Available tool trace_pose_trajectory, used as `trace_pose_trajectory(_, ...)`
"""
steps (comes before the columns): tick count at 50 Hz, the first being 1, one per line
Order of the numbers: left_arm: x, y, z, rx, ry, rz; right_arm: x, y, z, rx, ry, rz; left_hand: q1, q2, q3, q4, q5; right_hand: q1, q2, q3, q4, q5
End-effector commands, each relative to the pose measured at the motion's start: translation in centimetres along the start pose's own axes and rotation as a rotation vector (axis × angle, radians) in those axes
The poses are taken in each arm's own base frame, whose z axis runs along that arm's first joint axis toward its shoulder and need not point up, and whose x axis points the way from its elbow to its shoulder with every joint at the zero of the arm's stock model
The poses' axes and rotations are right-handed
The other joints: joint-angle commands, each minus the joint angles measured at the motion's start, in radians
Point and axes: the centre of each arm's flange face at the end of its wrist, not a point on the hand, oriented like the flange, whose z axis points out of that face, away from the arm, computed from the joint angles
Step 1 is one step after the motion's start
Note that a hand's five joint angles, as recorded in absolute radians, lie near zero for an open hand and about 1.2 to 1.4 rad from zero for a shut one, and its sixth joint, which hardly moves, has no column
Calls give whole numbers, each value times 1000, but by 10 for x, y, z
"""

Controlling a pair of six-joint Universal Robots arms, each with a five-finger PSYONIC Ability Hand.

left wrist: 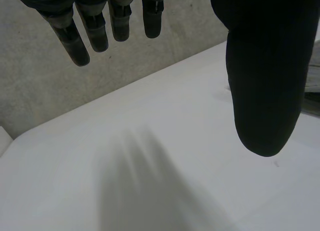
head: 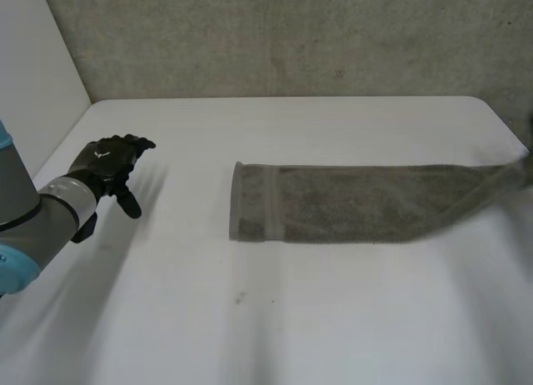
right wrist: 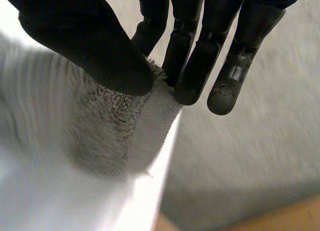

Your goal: Fold the towel.

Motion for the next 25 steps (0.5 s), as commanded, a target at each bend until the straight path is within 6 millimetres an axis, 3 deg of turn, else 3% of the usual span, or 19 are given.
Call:
trace_pose_trajectory(1,-4,0,-5,-4,-12,-5,-98,-102,-22,243,-221,89,3,9,7,7,-24,7,187,182,179,189)
trace_pose_trajectory(3,-4,1,-6,-8,-14,-6,-155,-133,-46,321,-353,107,3,9,7,7,-24,7,187,182,179,189)
trace_pose_trajectory(4,-4,1,-6,-9,-14,-6,-155,-133,-46,321,-354,107,3,9,7,7,-24,7,187,182,179,189)
trace_pose_trajectory(6,-4,0,-9,-4,-15,-5,-214,-155,-77,380,-493,113,3,9,7,7,-24,7,187,182,179,189)
trace_pose_trajectory(7,-4,0,-9,-4,-15,-5,-214,-155,-78,380,-494,113,3,9,7,7,-24,7,187,182,179,189)
trace_pose_trajectory(8,-4,0,-10,-6,-16,-6,-243,-158,-91,393,-562,110,3,9,7,7,-24,7,187,182,179,189)
trace_pose_trajectory(9,-4,0,-10,-6,-16,-6,-243,-158,-91,393,-563,110,3,9,7,7,-24,7,187,182,179,189)
trace_pose_trajectory(11,-7,3,-10,-16,-23,-11,-295,-153,-115,391,-679,92,3,9,7,7,-24,7,187,182,179,189)
trace_pose_trajectory(12,-7,3,-10,-16,-23,-11,-295,-153,-115,391,-680,92,3,9,7,7,-24,7,187,182,179,189)
trace_pose_trajectory(14,-8,4,-10,-12,-28,-11,-337,-139,-132,369,-769,68,3,9,7,7,-24,7,187,182,179,189)
trace_pose_trajectory(15,-8,4,-10,-12,-28,-11,-337,-139,-132,368,-769,68,3,9,7,7,-24,7,187,182,179,189)
trace_pose_trajectory(16,-9,5,-10,-8,-31,-10,-353,-131,-137,358,-798,57,3,9,7,7,-24,7,187,182,179,189)
trace_pose_trajectory(17,-9,5,-10,-8,-31,-10,-353,-131,-137,357,-799,57,3,9,7,7,-24,7,187,182,179,189)
trace_pose_trajectory(19,-9,6,-9,4,-34,-8,-372,-120,-141,340,-829,47,3,9,7,7,-24,7,187,182,179,189)
trace_pose_trajectory(25,-10,7,-8,12,-38,-6,-370,-122,-145,313,-842,63,3,9,7,7,-24,-73,107,101,99,109)
